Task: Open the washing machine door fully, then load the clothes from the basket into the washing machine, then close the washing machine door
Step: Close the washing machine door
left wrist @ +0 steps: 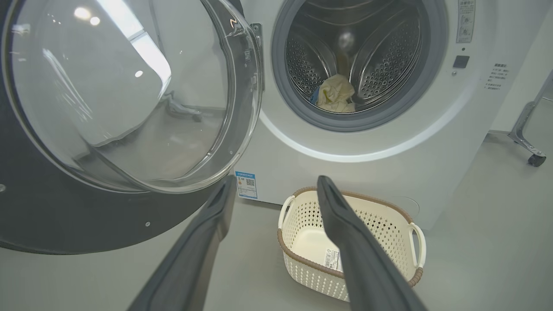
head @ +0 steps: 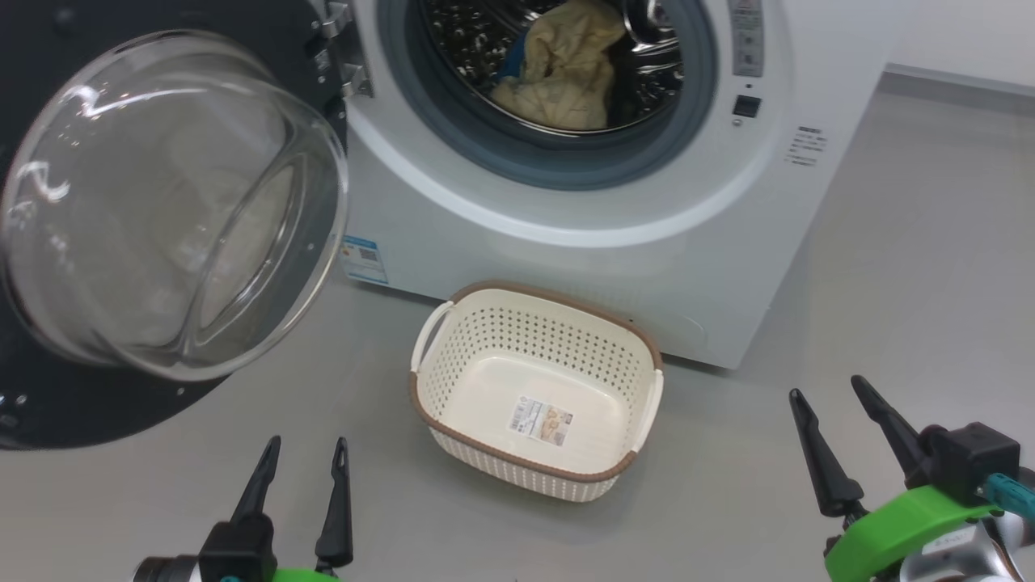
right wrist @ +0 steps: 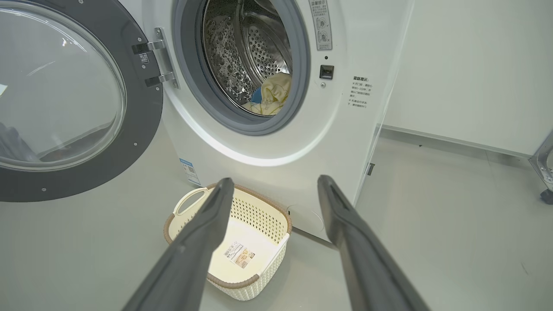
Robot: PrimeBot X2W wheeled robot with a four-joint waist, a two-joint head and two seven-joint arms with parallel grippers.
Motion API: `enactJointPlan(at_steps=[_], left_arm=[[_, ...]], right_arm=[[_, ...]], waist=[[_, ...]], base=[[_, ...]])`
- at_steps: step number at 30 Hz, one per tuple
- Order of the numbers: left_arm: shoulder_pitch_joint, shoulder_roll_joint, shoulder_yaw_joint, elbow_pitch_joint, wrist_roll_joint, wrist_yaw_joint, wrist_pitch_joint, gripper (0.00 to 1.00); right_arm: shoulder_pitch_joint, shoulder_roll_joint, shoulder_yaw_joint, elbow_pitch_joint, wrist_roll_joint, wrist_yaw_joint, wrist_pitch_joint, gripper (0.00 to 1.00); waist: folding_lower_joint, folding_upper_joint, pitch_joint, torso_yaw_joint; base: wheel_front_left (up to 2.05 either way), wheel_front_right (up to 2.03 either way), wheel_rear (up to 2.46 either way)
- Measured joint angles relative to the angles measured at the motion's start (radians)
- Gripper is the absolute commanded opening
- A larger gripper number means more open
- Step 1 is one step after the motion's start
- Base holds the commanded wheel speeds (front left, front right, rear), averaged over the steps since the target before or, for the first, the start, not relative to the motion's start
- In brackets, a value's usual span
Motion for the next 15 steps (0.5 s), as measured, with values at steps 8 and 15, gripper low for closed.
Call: enactJointPlan(at_steps=[8, 15], left_arm=[[0.0, -0.004, 0.002, 0.001, -0.001, 0.0, 0.0, 1.0], [0.0, -0.007, 0.007, 0.001, -0.001, 0.0, 0.0, 1.0]], right_arm=[[-0.004, 0.0, 0.026, -0.007, 0.0, 0.0, 0.001, 1.0], [-0.005, 0.0, 0.044, -0.007, -0.002, 0.0, 0.002, 1.0]], waist=[[0.0, 0.0, 0.008, 0.133], [0.0, 0.0, 0.006, 0.233]], base=[[0.0, 0.0, 0.0], [0.0, 0.0, 0.0]])
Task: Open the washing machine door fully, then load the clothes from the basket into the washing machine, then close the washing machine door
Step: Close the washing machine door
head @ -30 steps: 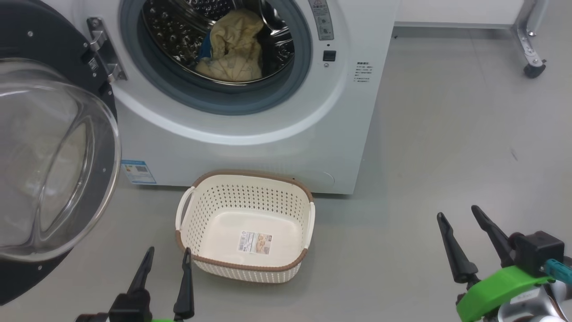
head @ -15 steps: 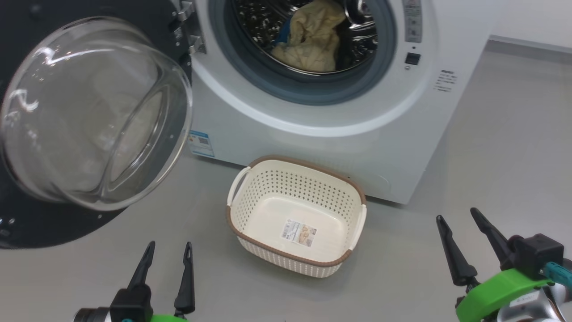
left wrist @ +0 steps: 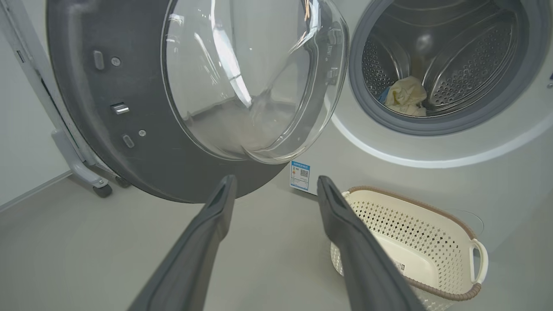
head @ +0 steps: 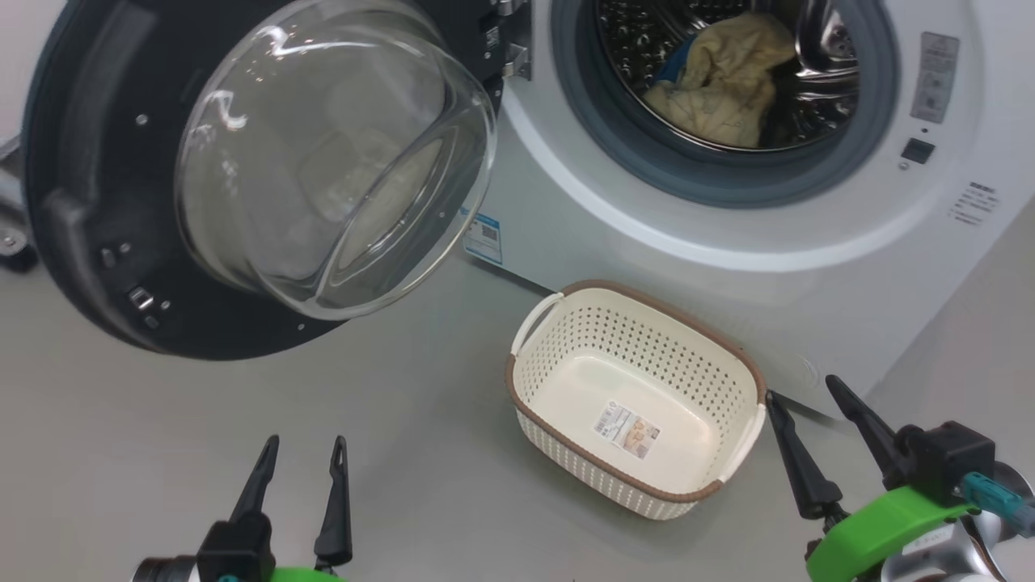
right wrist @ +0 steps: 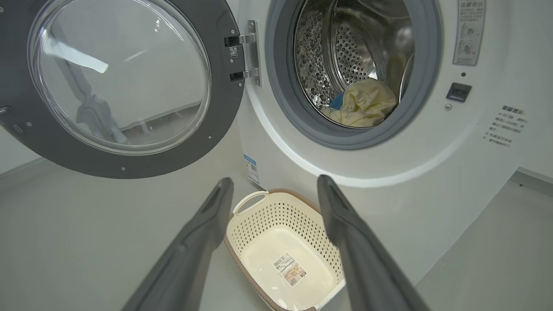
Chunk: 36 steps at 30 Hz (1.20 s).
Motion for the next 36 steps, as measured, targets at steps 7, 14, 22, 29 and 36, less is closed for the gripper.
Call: enactJointPlan(at_steps=[7, 14, 22, 29, 36], left_arm=[[0.018, 0.0, 0.021, -0.01, 0.0, 0.0, 0.0, 1.0], [0.023, -0.001, 0.034, -0.03, 0.0, 0.0, 0.0, 1.0], [0.028, -0.005, 0.042, -0.052, 0.002, 0.0, 0.0, 1.0], [0.029, -0.018, 0.079, -0.185, -0.024, -0.009, 0.0, 0.0], [-0.047, 0.037, 0.135, -0.432, -0.019, -0.044, 0.008, 0.0]], right_arm=[[-0.012, 0.0, 0.025, 0.002, 0.0, 0.0, 0.0, 1.0], [-0.035, 0.0, 0.033, 0.018, 0.0, 0.0, 0.0, 1.0], [-0.036, 0.0, 0.038, 0.026, 0.0, 0.0, 0.0, 1.0], [-0.036, 0.0, 0.034, 0.025, 0.0, 0.0, 0.0, 1.0], [-0.036, 0.0, 0.027, 0.021, -0.006, 0.0, 0.005, 1.0]], waist=[[0.0, 0.0, 0.0, 0.059], [0.0, 0.0, 0.011, 0.063], [0.0, 0.0, 0.009, 0.062], [0.0, 0.0, 0.008, 0.062], [0.0, 0.0, 0.009, 0.064]], base=[[0.0, 0.0, 0.0], [0.0, 0.0, 0.0], [0.0, 0.0, 0.0], [0.0, 0.0, 0.0], [0.0, 0.0, 0.0]])
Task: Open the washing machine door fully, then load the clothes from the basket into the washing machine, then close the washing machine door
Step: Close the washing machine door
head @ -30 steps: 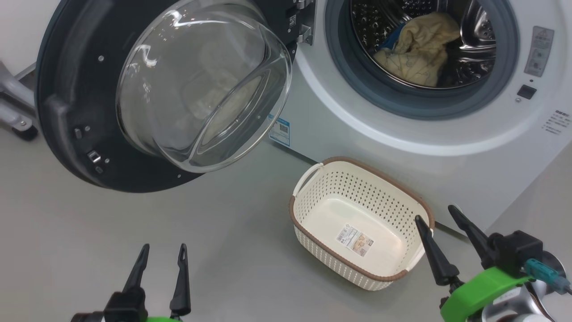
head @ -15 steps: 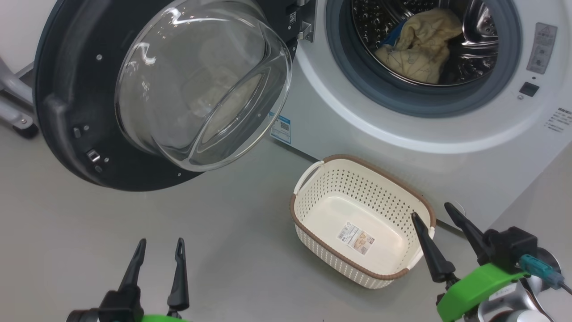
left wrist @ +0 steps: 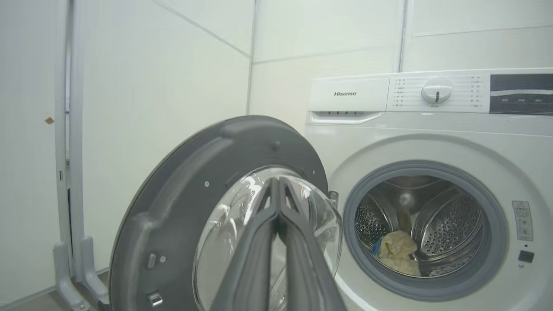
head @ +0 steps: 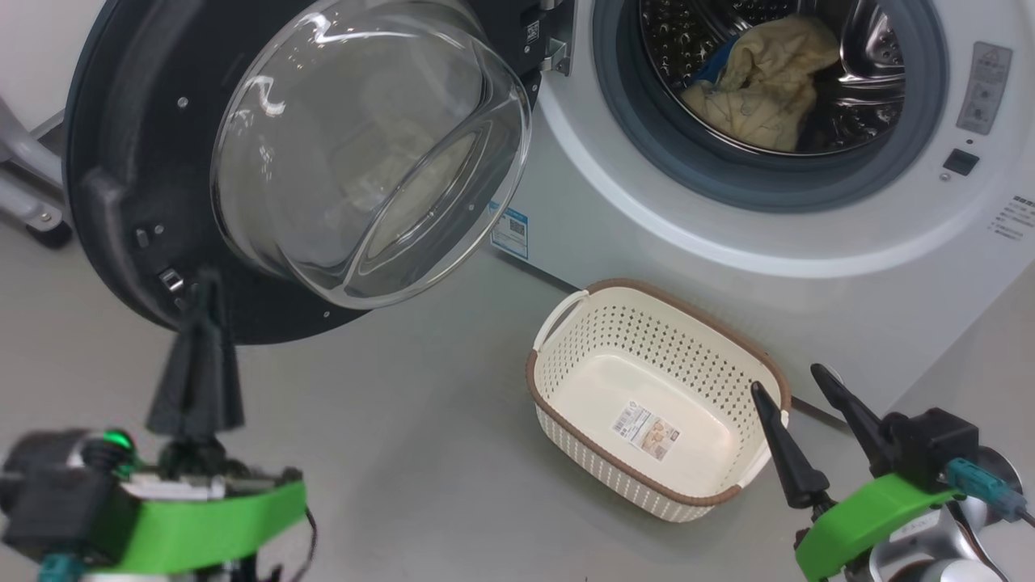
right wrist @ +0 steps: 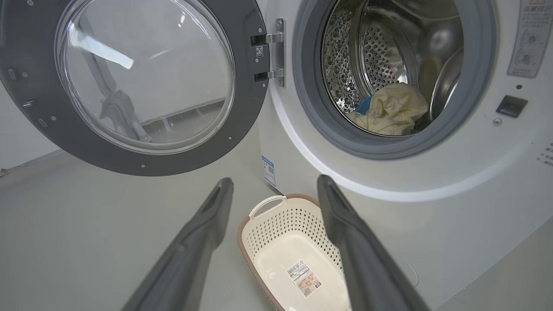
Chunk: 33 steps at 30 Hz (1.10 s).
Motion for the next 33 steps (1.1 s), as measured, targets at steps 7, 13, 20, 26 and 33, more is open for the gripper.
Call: enactJointPlan(at_steps=[7, 13, 20, 26, 33], left_arm=[[-0.249, 0.085, 0.12, -0.127, -0.077, -0.055, 0.084, 0.0], [-0.573, 0.103, 0.263, 0.06, -0.428, -0.158, 0.213, 0.0], [-0.802, 0.123, 0.409, 0.576, -0.788, -0.198, 0.429, 0.0], [-0.84, 0.14, 0.48, 0.808, -0.938, -0.201, 0.563, 0.0], [-0.838, 0.154, 0.565, 0.981, -1.03, -0.165, 0.628, 0.0]], right_arm=[[0.0, 0.0, -0.001, -0.006, -0.002, 0.0, 0.007, 1.0], [0.001, 0.0, -0.008, -0.02, -0.003, 0.0, 0.008, 1.0], [0.003, 0.0, -0.011, -0.029, -0.001, 0.0, 0.008, 1.0], [0.003, 0.0, -0.009, -0.03, -0.001, 0.0, 0.014, 1.0], [0.003, 0.0, -0.008, -0.029, -0.001, 0.0, 0.016, 1.0]], waist=[[0.0001, 0.0, 0.004, -0.001], [0.0001, 0.0, 0.008, -0.006], [0.0, 0.0, 0.01, -0.035], [0.0, 0.0, 0.023, -0.076], [0.0, 0.0, 0.036, -0.11]], base=[[0.0, 0.0, 0.0], [0.0, 0.0, 0.0], [0.0, 0.0, 0.0], [0.0, 0.0, 0.0], [0.0, 0.0, 0.0]])
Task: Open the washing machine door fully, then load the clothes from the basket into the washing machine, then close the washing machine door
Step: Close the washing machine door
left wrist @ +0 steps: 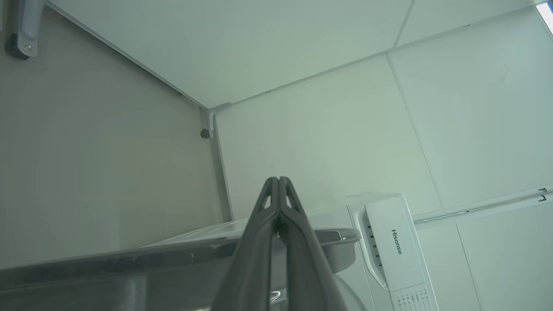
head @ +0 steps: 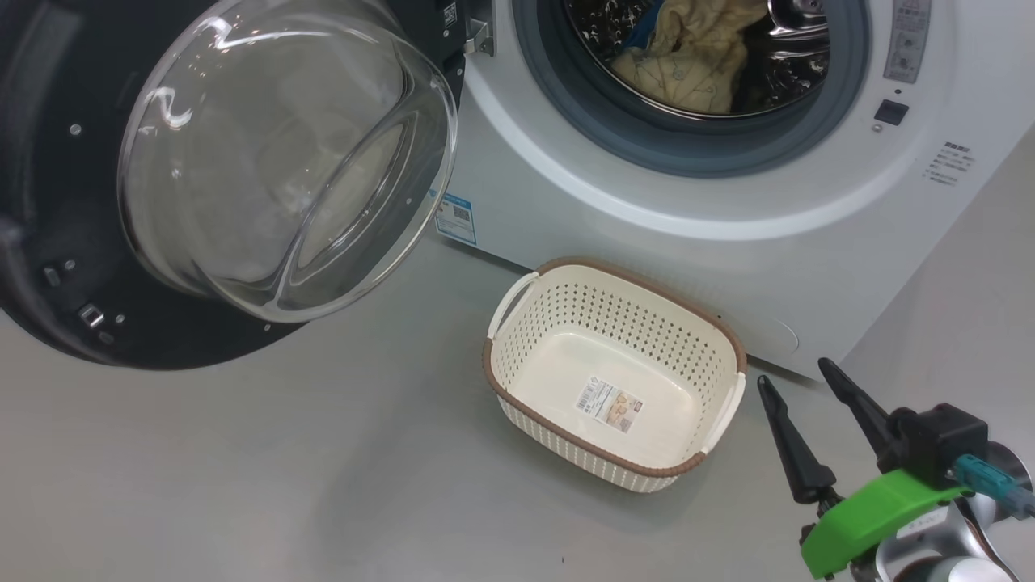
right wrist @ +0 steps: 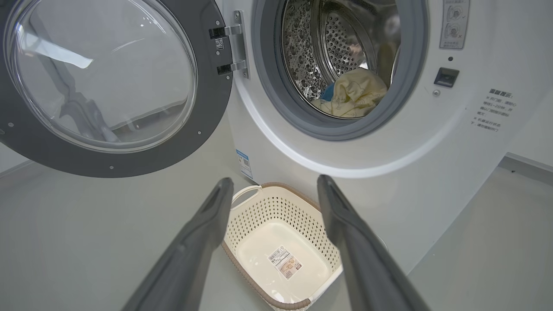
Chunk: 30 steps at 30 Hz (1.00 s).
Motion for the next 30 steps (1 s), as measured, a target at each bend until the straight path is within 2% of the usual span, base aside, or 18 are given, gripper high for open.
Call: enactJointPlan(at_steps=[13, 24, 30], left_arm=[[0.029, -0.009, 0.063, 0.112, -0.078, 0.029, 0.061, 0.0], [0.063, -0.011, 0.085, 0.095, -0.123, 0.022, 0.14, 0.0], [0.074, -0.04, 0.112, 0.043, -0.193, 0.0, 0.221, 0.0]], right_arm=[[-0.003, 0.0, 0.011, -0.004, -0.002, 0.0, 0.019, 1.0], [-0.003, 0.0, 0.011, -0.009, -0.01, 0.0, 0.036, 1.0], [-0.003, 0.0, 0.015, -0.011, -0.01, 0.0, 0.037, 1.0]], waist=[[0.0, 0.0, 0.028, -0.034], [-0.0001, 0.0, 0.036, -0.045], [0.0, 0.0, 0.04, -0.042]], base=[[0.0, 0.0, 0.0], [0.0, 0.0, 0.0], [0.0, 0.0, 0.0]])
